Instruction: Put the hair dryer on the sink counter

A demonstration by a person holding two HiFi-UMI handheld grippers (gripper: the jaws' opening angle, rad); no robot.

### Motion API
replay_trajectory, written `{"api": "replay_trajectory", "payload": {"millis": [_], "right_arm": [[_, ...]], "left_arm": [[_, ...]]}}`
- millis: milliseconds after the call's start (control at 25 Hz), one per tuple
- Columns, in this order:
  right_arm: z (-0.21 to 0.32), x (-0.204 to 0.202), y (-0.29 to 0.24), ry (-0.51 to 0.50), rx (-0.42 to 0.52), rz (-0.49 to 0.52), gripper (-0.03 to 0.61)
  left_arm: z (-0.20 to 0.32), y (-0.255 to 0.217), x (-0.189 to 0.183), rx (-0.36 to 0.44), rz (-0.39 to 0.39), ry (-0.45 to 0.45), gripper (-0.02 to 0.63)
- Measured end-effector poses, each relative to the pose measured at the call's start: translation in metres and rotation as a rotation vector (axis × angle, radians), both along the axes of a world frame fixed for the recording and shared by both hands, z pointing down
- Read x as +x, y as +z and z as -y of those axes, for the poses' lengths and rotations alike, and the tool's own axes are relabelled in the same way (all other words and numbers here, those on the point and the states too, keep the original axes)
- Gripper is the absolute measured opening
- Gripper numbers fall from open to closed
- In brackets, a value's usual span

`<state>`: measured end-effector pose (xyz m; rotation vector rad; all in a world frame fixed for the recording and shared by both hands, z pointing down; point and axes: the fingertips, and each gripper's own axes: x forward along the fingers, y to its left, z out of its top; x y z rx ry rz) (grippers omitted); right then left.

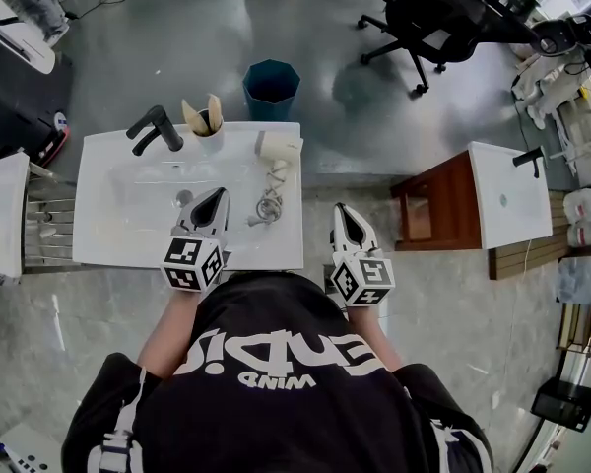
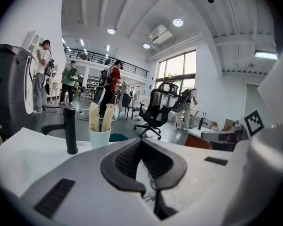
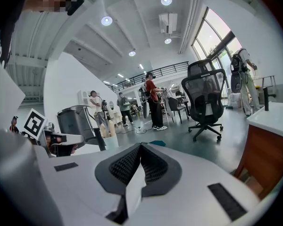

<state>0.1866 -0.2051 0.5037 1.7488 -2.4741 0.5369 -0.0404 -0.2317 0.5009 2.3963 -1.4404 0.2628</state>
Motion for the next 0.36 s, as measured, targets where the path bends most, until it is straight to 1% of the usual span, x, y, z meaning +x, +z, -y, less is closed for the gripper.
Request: {"api": "replay_trajectory", "payload": {"millis": [360], "right_arm": [[0.0044, 0.0016, 0.0009, 0.000, -0.006, 0.000, 0.023]], "left_arm": [[0.0032, 0.0043, 0.0030, -0.018, 0.007, 0.011, 0.009]]}}
